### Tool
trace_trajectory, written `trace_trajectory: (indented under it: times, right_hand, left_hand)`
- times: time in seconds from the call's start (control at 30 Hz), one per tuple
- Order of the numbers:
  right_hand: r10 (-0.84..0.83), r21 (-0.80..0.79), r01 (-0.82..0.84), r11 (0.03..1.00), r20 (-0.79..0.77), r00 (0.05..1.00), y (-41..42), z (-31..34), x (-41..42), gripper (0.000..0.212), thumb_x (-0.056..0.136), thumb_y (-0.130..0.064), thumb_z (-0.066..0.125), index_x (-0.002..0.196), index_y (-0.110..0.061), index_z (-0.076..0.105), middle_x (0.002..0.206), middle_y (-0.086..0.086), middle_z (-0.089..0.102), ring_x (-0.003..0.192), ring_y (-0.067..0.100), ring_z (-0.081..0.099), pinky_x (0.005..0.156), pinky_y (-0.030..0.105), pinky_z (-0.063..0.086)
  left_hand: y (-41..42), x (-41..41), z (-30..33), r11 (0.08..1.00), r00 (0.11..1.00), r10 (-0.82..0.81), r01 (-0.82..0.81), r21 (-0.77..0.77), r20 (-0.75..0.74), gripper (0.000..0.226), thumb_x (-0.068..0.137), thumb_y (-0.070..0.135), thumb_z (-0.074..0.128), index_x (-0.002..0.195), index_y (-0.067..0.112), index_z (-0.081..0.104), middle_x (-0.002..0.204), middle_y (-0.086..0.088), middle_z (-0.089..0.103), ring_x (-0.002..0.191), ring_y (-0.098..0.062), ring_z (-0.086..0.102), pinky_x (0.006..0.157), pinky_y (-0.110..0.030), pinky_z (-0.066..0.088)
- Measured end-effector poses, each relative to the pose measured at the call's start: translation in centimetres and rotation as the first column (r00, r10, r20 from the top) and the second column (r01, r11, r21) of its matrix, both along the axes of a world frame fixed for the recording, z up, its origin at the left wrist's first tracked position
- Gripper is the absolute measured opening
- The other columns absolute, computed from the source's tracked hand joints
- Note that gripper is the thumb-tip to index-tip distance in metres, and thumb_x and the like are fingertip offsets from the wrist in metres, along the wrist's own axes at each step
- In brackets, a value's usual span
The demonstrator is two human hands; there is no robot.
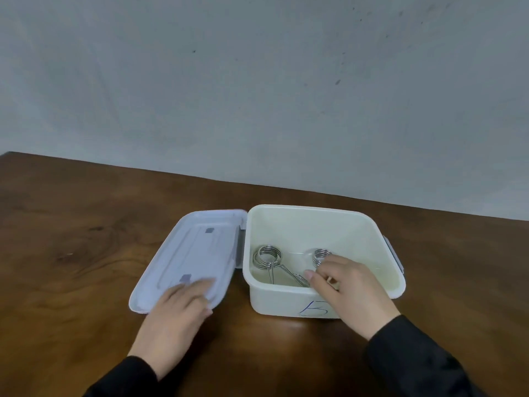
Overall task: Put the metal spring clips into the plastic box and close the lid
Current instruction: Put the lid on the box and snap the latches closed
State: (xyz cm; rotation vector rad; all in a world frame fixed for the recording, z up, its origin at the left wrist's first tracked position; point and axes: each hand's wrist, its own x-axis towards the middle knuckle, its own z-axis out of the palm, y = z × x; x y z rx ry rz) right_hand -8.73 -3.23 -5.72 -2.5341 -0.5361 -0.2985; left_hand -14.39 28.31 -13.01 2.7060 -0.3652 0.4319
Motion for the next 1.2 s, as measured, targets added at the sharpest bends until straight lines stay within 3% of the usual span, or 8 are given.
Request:
trace_trajectory:
  times: [0.1,0.17,0.33,0.53,0.73,0.93,1.07,1.2]
  right_hand:
    - [0.009,0.211,-0.007,0.977,-0.012,1.000,0.1,1.9,-0.8,0.023,0.093,-0.039,0.057,0.080,-0.023,0.067,0.089,-0.013,0.060,0.087,0.011,0.060,0.074,0.021,0.047]
    - [-0.074,0.327,0.064,0.943,0.019,0.997,-0.1,3.4,-0.7,0.014,0.093,-0.033,0.060,0.104,-0.029,0.068,0.111,-0.018,0.060,0.107,0.008,0.059,0.087,0.018,0.048]
    - [-0.083,0.565,0.108,0.818,-0.071,0.994,-2.4,7.4,0.7,0.069,0.093,-0.047,0.049,0.155,-0.033,0.021,0.154,-0.021,0.035,0.137,-0.009,0.036,0.107,0.016,0.033]
    - [-0.214,0.730,0.273,0.626,-0.176,0.961,-6.5,9.0,1.1,0.040,0.100,-0.028,0.055,0.137,-0.043,0.048,0.112,-0.013,0.071,0.099,0.004,0.069,0.083,0.033,0.057]
    - [-0.277,0.588,0.468,0.659,-0.388,0.879,-9.9,5.1,2.0,0.026,0.099,-0.028,0.058,0.123,-0.034,0.065,0.101,-0.025,0.068,0.093,-0.003,0.064,0.071,0.019,0.053]
    - [-0.305,0.355,0.484,0.800,-0.454,0.837,-11.0,1.7,3.3,0.040,0.093,-0.044,0.061,0.128,-0.027,0.066,0.109,-0.018,0.056,0.092,0.000,0.058,0.069,0.015,0.046]
    - [-0.296,0.291,0.448,0.845,-0.444,0.846,-11.4,1.3,3.6,0.042,0.093,-0.049,0.058,0.127,-0.025,0.067,0.113,-0.015,0.053,0.094,0.002,0.057,0.080,0.020,0.049]
    - [-0.300,0.295,0.434,0.851,-0.405,0.864,-11.5,0.6,3.4,0.038,0.092,-0.042,0.062,0.124,-0.022,0.068,0.107,-0.016,0.052,0.092,0.005,0.058,0.079,0.018,0.050]
  left_hand:
    - [-0.8,-0.2,6.2,0.906,0.947,0.209,-0.093,-0.413,0.246,0.035,0.097,0.015,0.061,0.118,0.044,0.064,0.108,0.019,0.075,0.080,-0.002,0.069,0.074,-0.017,0.051]
    - [0.0,0.3,9.8,0.823,0.889,0.302,-0.061,-0.564,0.344,0.014,0.105,0.044,0.042,0.114,0.047,0.053,0.107,0.036,0.063,0.075,0.014,0.062,0.060,-0.004,0.046]
    - [4.1,6.8,13.8,0.488,0.936,0.315,-0.017,-0.873,0.158,0.079,0.098,0.069,0.035,0.124,-0.003,0.053,0.107,-0.041,0.055,0.090,-0.057,0.058,0.078,-0.076,0.047]
    - [-8.9,8.5,21.5,0.298,0.998,0.050,0.010,-0.954,0.026,0.042,0.104,0.046,0.045,0.079,0.014,0.054,0.082,-0.010,0.054,0.067,-0.024,0.047,0.061,-0.036,0.038]
    - [-10.4,10.2,12.8,0.588,0.935,-0.024,-0.272,-0.762,-0.353,0.025,0.097,0.026,0.063,0.120,0.024,0.069,0.106,0.009,0.074,0.101,-0.018,0.069,0.077,-0.035,0.056]
    - [-12.0,11.1,12.3,0.727,0.910,0.131,-0.359,-0.586,-0.394,0.029,0.101,0.019,0.056,0.083,0.041,0.062,0.078,0.022,0.067,0.081,-0.003,0.060,0.065,-0.021,0.046]
    - [-11.1,11.1,11.1,0.821,0.853,0.209,-0.419,-0.388,-0.478,0.038,0.102,0.031,0.056,0.138,0.025,0.061,0.157,0.002,0.043,0.140,-0.019,0.044,0.104,-0.033,0.038]
    - [-10.9,9.5,11.1,0.730,0.772,0.097,-0.484,-0.482,-0.628,0.024,0.102,0.040,0.052,0.122,0.041,0.064,0.127,0.005,0.071,0.106,-0.015,0.069,0.091,-0.037,0.053]
